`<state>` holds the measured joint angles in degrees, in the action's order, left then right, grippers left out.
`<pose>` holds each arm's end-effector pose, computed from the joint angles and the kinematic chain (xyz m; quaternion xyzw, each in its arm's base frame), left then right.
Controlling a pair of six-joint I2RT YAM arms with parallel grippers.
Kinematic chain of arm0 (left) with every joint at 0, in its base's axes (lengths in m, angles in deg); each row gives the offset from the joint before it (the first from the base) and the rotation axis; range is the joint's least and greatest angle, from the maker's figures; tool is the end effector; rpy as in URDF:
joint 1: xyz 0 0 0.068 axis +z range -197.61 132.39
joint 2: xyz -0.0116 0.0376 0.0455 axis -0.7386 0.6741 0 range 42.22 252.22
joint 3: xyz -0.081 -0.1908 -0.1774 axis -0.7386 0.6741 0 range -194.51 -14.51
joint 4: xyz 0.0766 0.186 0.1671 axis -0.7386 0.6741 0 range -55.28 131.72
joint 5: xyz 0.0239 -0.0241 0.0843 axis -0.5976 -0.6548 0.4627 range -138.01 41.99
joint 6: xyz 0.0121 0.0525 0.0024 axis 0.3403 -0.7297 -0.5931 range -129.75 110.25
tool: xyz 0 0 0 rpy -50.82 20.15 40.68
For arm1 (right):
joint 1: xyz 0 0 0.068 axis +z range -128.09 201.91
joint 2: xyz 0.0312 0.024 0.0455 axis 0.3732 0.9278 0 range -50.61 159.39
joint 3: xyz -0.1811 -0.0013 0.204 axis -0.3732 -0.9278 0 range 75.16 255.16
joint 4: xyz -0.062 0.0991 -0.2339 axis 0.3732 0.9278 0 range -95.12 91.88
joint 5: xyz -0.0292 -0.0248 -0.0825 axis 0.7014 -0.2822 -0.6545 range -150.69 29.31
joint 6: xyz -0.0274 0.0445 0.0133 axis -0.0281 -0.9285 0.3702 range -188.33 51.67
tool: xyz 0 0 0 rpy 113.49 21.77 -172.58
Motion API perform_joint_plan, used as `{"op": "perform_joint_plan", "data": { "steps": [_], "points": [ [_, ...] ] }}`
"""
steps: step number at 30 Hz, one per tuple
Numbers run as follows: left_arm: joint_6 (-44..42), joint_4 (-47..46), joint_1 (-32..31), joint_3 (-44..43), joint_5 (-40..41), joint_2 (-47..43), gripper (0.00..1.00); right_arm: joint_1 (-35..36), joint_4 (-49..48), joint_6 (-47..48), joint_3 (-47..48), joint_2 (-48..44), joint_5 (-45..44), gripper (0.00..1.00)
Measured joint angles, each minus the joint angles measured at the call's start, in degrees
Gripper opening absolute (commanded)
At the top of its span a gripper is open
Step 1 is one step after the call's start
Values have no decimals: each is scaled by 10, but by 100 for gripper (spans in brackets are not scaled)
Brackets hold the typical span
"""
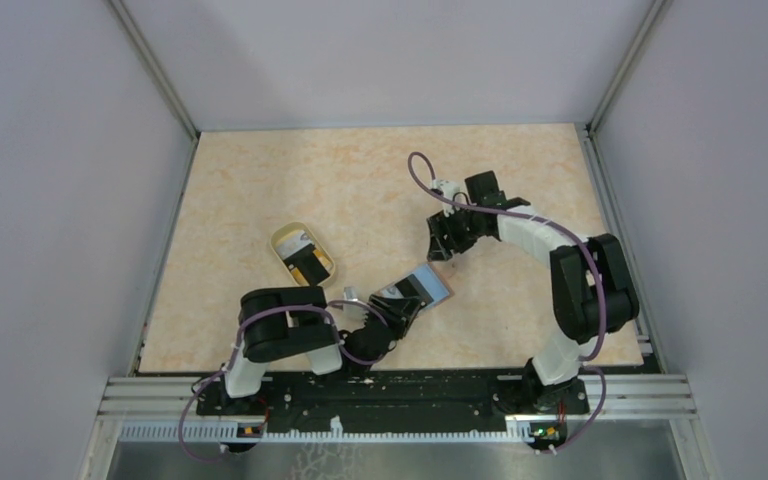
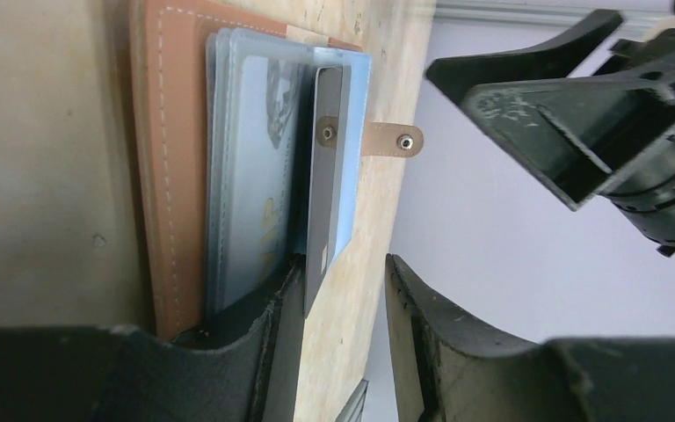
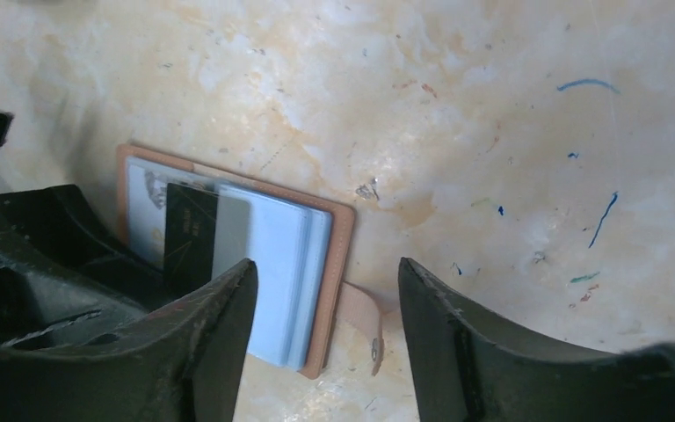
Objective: Put the credit cards into the card holder
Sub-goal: Insert the credit card into the card holder.
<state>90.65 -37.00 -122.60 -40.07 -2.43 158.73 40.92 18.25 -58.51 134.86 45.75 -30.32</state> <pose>0.0990 -0.2708 0.0712 -0.3841 0.6838 -0.5208 0.3370 0.3099 0.1258 0.1870 -0.2976 0.8861 0.2722 0.2286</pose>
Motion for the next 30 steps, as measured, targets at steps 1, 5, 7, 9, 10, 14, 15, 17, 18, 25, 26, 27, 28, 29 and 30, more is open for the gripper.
{"op": "perform_joint_plan", "data": {
  "steps": [1,5,7,9,10,14,15,17,18,25,26,27,28,29,30],
  "points": [
    [-2,0,2,0,-5,0,45,0,0,3,0,-8,3,52],
    [-12,-7,9,4,-21,-2,44,6,-2,18,0,-38,43,37],
    [-16,-12,11,7,-26,-2,44,15,-2,23,0,-42,68,29],
    [-20,-14,14,11,-31,-4,44,31,-2,25,0,-43,99,19],
    [-23,-15,15,12,-33,-5,44,42,0,23,0,-43,112,16],
    [-30,-15,18,14,-37,-7,44,99,0,12,0,-35,134,9],
    [-31,-15,18,14,-37,-8,44,116,0,8,1,-29,131,8],
    [-33,-15,19,15,-38,-8,44,146,0,-1,4,-12,119,7],
    [-34,-16,19,15,-39,-8,44,162,1,-7,8,-2,107,6],
    [-39,-18,21,16,-42,-8,44,223,5,-29,27,47,14,6],
    [-39,-18,21,16,-42,-8,44,228,6,-30,27,47,2,6],
    [-39,-18,21,16,-42,-8,44,234,5,-30,28,47,-9,6],
    [-40,-19,21,16,-43,-8,44,241,7,-30,30,47,-24,6],
    [-41,-19,21,16,-43,-8,44,247,6,-30,31,47,-37,7],
    [-41,-19,21,16,-43,-8,44,254,7,-30,35,47,-51,7]
  ]
}}
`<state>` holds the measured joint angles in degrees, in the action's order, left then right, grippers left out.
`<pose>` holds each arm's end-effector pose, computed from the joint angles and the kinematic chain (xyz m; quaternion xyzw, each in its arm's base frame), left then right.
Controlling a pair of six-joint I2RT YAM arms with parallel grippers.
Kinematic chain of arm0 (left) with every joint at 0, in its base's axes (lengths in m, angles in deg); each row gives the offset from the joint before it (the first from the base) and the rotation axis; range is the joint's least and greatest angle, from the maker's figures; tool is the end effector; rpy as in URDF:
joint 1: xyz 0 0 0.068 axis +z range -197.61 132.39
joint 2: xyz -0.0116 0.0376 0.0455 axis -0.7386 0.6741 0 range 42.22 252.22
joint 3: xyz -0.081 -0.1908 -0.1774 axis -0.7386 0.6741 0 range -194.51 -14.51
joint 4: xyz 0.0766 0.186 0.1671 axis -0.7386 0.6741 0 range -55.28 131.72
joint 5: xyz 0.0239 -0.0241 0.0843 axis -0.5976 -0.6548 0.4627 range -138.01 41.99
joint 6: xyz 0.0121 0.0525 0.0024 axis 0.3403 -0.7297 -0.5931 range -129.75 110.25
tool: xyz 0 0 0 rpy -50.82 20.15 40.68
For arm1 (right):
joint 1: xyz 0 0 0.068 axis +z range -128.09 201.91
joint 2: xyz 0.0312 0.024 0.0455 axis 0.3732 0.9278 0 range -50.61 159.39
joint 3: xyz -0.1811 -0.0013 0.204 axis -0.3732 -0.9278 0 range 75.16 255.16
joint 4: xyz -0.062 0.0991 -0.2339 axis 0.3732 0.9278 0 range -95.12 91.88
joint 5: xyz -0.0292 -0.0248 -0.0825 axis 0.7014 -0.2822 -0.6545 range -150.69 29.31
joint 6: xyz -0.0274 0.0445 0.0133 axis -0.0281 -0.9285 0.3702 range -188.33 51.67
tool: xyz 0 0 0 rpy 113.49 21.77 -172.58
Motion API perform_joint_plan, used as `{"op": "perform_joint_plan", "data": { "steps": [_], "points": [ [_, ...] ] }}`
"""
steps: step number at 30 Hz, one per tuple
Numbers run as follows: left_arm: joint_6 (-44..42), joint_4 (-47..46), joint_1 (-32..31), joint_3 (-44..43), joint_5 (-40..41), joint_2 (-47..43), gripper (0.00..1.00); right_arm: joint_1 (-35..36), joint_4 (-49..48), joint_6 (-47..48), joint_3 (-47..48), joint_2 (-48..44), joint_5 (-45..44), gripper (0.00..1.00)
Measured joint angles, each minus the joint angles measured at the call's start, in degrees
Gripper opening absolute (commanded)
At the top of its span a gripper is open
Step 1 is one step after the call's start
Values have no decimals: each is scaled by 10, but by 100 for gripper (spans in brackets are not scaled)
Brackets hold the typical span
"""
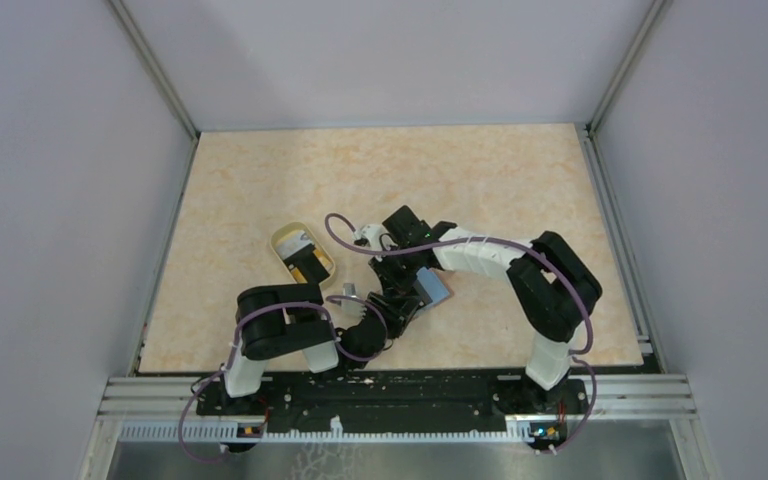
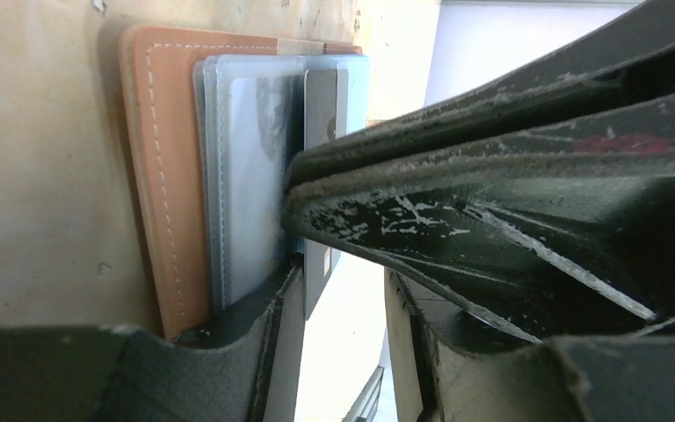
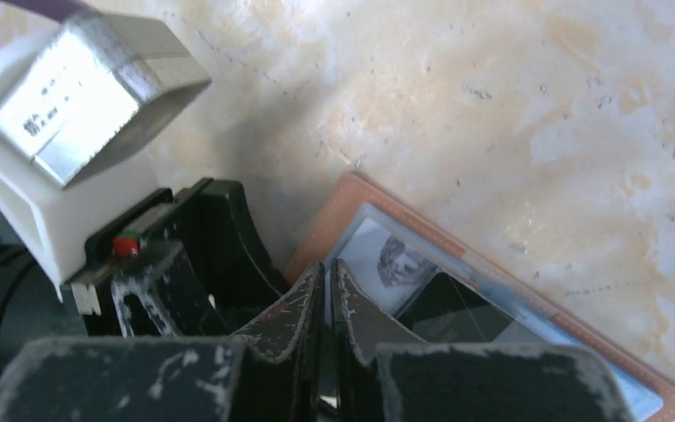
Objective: Put the credit cards into the card holder
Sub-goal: Insert the credit card into the card holder.
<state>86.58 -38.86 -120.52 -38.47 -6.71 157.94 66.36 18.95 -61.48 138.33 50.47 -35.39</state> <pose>0.1056 -0.2633 0.0732 -0.3564 0.7001 -0.5197 0.3358 0.2398 0.2566 0.1756 -0.4575 0.8305 0.2773 0.1552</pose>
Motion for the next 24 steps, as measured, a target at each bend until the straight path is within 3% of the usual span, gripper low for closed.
{"op": "perform_joint_plan", "data": {
  "steps": [8,24],
  "points": [
    [0,-1,0,0,-1,0,44,23,9,5,18,23,-69,11],
    [-2,-6,4,0,-5,1,45,23,26,22,23,24,-110,14]
  ]
}}
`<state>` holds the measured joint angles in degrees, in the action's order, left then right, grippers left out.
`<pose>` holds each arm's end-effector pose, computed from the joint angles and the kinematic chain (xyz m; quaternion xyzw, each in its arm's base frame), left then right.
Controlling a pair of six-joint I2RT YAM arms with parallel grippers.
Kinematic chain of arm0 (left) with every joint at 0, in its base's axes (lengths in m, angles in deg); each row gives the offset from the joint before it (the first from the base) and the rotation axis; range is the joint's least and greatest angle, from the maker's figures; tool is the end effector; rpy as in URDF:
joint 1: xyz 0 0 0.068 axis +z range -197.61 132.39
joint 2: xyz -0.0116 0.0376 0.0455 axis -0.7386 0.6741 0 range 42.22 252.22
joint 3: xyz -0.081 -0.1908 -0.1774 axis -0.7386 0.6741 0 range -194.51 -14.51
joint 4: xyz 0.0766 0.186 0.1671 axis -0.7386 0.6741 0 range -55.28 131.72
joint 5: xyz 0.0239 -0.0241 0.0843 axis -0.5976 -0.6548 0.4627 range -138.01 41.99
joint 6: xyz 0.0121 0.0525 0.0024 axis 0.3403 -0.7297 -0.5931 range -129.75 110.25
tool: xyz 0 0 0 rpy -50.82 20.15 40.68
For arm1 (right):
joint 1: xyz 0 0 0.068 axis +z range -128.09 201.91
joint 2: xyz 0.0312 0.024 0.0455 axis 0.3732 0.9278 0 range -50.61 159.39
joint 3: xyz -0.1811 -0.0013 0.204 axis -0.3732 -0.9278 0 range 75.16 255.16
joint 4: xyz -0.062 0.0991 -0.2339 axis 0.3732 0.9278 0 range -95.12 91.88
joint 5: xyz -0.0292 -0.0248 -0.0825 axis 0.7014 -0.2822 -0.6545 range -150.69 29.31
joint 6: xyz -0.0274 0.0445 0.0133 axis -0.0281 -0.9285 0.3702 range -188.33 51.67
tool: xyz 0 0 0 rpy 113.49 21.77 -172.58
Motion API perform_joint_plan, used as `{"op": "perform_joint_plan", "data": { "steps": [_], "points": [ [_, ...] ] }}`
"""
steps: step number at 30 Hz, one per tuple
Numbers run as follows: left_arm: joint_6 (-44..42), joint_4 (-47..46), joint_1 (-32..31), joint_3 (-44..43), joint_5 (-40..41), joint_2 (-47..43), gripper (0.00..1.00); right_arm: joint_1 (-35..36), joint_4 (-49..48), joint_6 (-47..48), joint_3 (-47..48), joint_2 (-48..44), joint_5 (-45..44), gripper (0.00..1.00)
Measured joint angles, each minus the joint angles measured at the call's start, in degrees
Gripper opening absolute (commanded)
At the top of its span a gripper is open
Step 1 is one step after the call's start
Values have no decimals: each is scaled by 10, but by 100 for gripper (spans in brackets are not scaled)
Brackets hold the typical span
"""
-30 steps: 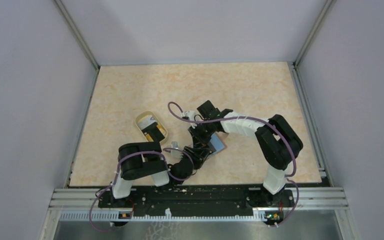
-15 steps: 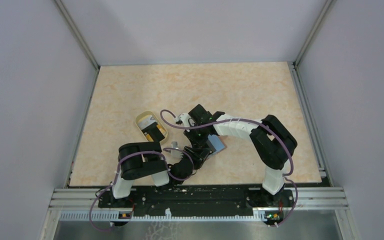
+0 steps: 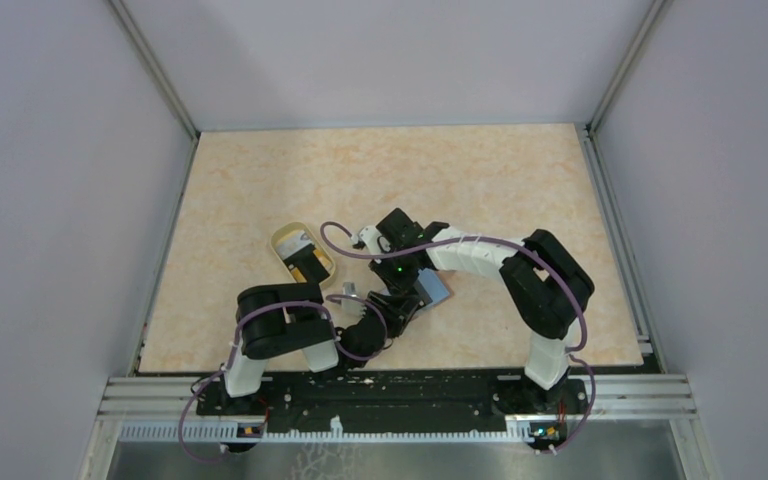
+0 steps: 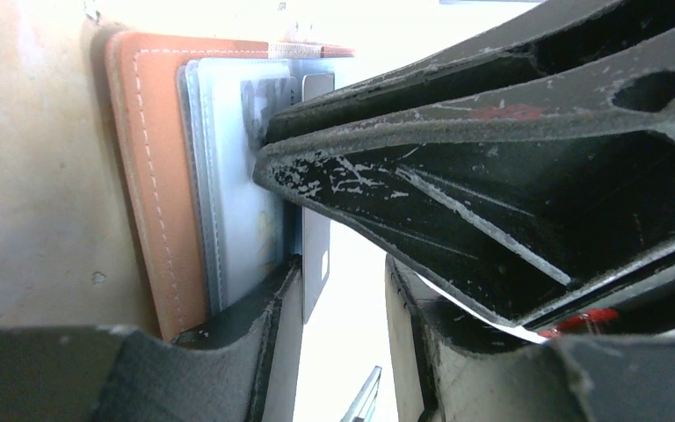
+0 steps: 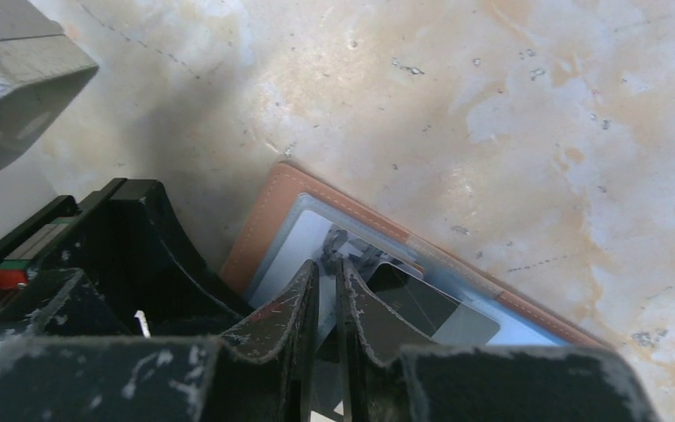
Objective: Put the credit cards into the card holder
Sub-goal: Insert the credit card into the card holder.
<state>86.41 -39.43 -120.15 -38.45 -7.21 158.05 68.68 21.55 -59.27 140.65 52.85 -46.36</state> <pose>0.1072 -0.2630 0.0735 -0.3561 0.6989 -0.5223 0.3346 0.2388 0.2669 0.1687 -0.4773 0.8426 0.1855 0.1669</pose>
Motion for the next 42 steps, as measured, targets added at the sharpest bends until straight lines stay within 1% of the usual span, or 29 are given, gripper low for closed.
{"op": "perform_joint_plan", "data": {
  "steps": [14,19,25,32,35,37,42],
  "points": [
    [0,-5,2,0,-2,3,46,-5,19,26,6,-1,-54,16],
    [0,-9,3,0,-4,3,47,-5,33,42,11,0,-68,18],
    [-4,-18,7,0,-10,7,49,-5,65,80,21,2,-79,25],
    [-18,-36,10,0,-23,15,47,-6,88,117,25,2,-85,24],
    [-31,-44,11,2,-27,16,44,-12,100,125,28,2,-74,24],
    [-43,-50,11,6,-30,17,41,-22,110,129,29,2,-52,25],
    [-54,-33,12,6,-39,11,41,-73,128,130,29,-10,30,25]
  ]
}}
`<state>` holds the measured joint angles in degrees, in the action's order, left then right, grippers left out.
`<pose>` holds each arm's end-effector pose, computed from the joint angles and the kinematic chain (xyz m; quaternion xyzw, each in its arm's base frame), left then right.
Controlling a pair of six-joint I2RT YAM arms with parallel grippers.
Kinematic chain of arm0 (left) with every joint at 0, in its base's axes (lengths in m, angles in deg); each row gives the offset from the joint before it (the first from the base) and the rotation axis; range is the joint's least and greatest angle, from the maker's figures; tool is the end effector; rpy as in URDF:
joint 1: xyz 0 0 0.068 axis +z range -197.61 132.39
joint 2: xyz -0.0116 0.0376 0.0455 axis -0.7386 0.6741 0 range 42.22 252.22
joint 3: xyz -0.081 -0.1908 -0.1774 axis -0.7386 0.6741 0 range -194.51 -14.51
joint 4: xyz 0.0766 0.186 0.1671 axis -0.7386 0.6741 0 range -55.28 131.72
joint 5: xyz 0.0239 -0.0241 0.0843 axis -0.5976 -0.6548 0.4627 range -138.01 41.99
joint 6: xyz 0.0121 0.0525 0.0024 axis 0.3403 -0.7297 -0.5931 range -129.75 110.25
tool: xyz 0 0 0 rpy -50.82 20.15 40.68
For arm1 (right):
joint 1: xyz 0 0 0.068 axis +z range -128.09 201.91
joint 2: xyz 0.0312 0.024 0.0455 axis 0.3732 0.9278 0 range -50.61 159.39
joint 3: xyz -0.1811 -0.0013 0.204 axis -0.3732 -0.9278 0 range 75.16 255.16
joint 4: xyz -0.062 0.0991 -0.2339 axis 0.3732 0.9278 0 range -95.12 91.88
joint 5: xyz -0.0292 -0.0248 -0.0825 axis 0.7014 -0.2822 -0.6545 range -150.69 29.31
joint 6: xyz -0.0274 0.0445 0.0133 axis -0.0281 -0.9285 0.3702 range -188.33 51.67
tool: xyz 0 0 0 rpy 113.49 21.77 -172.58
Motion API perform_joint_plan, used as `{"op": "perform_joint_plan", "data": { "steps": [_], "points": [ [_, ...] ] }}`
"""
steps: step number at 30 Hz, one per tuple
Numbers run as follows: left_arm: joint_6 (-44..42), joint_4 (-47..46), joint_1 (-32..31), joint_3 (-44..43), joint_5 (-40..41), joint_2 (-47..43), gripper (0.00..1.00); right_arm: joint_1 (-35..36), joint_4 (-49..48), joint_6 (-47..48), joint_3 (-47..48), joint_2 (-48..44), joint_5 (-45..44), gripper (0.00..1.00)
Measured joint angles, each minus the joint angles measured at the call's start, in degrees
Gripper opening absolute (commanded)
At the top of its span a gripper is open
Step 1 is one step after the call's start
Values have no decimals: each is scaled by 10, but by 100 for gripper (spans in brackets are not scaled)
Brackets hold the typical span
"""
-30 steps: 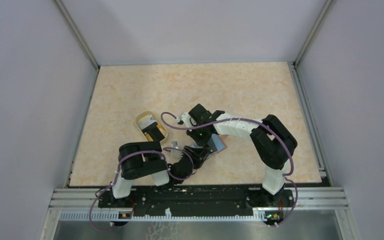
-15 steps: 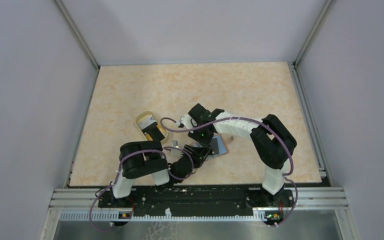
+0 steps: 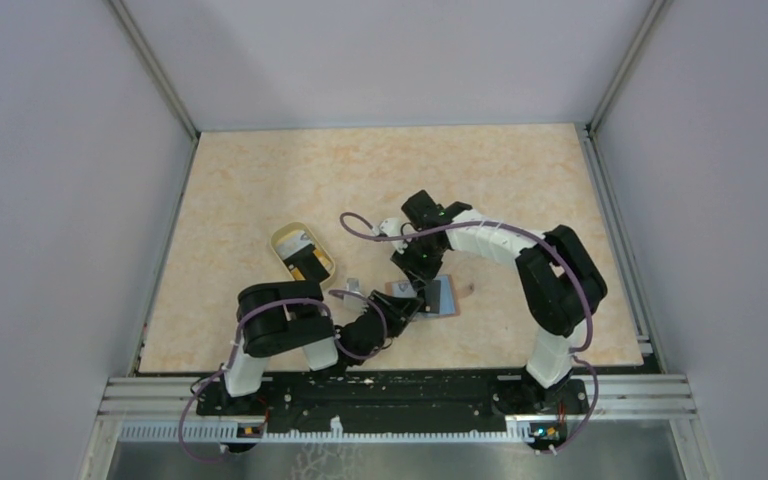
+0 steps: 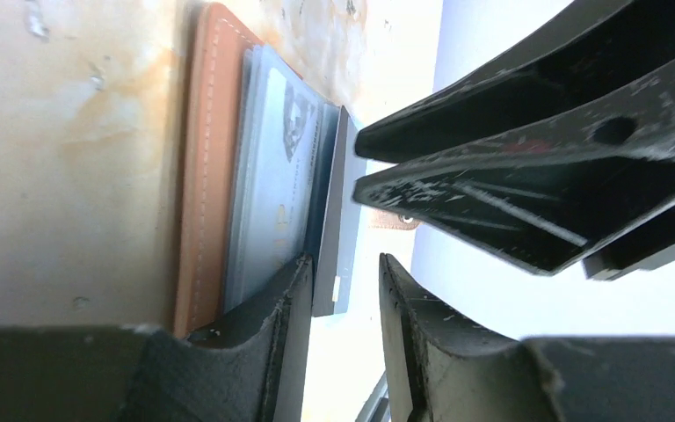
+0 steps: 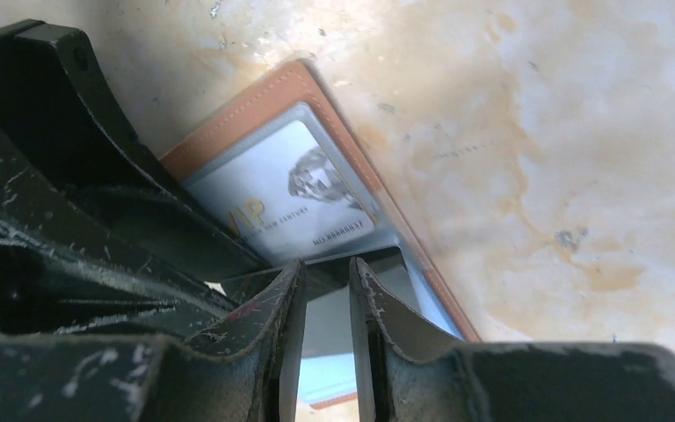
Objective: Put the credit cards into the card holder
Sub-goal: Insert the credit card into the card holder.
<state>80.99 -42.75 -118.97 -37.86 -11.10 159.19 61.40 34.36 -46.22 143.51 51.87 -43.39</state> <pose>0.1106 -0.2609 0.0720 -0.3151 0.7154 -0.5236 0.3386 0.2588 0.2270 0.1798 -0.5194 0.8296 0.1684 0.1169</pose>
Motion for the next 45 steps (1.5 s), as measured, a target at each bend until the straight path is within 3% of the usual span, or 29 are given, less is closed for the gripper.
{"op": "perform_joint_plan", "data": {
  "steps": [8,19,31,45],
  "points": [
    [-33,115,5,-42,-27,-44,52,-56,11,0,0,-24,60,25],
    [-109,266,6,-96,-40,-92,53,-58,25,-6,6,-6,115,16],
    [-144,269,6,-99,-44,-94,54,-49,49,-4,17,50,109,14],
    [-169,273,6,-99,-49,-102,57,-36,135,89,42,52,48,14]
  ]
}}
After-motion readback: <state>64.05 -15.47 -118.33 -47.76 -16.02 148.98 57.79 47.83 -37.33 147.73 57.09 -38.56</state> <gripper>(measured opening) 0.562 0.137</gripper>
